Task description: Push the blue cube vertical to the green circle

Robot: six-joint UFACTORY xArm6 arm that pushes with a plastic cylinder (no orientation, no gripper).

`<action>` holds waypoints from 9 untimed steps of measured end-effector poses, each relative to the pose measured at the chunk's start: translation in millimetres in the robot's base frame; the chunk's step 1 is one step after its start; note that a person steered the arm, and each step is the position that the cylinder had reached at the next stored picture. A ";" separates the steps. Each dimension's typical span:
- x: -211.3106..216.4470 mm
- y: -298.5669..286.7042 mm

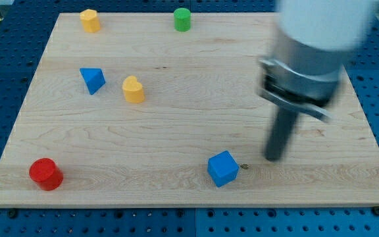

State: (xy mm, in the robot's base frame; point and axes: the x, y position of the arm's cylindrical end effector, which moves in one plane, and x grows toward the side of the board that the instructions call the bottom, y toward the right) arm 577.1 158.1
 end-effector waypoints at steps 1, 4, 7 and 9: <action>41.6 28.5; 40.4 -104.0; 5.7 -112.1; -30.6 -116.4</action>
State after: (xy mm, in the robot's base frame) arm 546.6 41.7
